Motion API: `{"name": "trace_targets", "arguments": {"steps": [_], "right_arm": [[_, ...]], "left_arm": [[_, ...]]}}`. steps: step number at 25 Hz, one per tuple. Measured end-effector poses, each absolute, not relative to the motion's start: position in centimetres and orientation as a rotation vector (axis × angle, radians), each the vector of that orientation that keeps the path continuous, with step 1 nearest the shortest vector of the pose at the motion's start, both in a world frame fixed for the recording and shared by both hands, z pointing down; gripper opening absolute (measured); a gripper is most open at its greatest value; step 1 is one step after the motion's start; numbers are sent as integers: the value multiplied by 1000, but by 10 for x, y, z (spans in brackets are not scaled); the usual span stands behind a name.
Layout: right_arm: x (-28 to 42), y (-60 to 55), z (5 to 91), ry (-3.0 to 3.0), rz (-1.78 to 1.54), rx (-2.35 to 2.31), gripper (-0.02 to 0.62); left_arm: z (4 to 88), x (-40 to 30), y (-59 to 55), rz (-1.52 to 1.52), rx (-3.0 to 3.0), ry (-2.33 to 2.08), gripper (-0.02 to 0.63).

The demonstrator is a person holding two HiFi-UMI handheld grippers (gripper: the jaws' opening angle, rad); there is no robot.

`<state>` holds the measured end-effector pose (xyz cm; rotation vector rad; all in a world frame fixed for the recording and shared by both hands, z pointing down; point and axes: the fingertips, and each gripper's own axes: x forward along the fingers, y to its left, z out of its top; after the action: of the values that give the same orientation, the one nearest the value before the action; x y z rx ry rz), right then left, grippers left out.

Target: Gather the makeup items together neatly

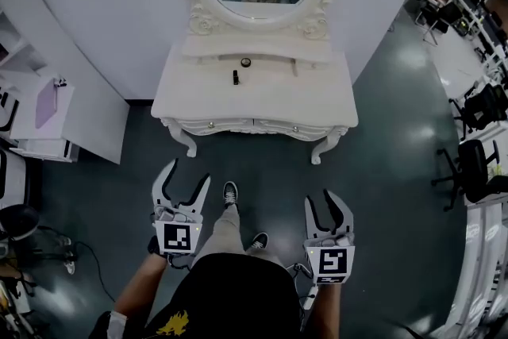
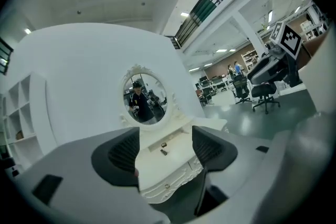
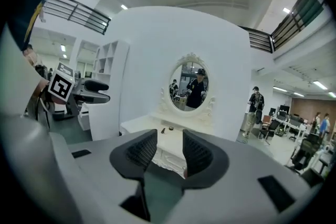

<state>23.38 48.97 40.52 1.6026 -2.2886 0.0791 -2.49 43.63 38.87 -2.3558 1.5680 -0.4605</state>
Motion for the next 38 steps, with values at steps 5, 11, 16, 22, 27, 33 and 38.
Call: {"name": "trace_targets", "arguments": {"steps": [5,11,16,22,27,33,38], "right_arm": [[242,452,416,-2346,172,1613,305],[196,351,424,-2392,247,1560,371],[137,268,407,-2407,192,1470,367],[92,185,397,-2371,159,1480,334],[48,145,395,-2390,96,1437,310],[33,103,423,-2364,119,1355,278],[28,53,482,-2363,197,1258,255]], "left_arm": [[413,-22,395,-618,-2432,1475,362],[420,-23,327,-512,-2523,1403,373],[400,-38,255,-472,-2486,1403,313],[402,-87,162,-341,-2528,1503,313],[402,-105,131,-285,-2562,1506,313],[419,-112,94,-354,-2564,1511,313],[430,-123,53,-391,-2511,1578,313]]}}
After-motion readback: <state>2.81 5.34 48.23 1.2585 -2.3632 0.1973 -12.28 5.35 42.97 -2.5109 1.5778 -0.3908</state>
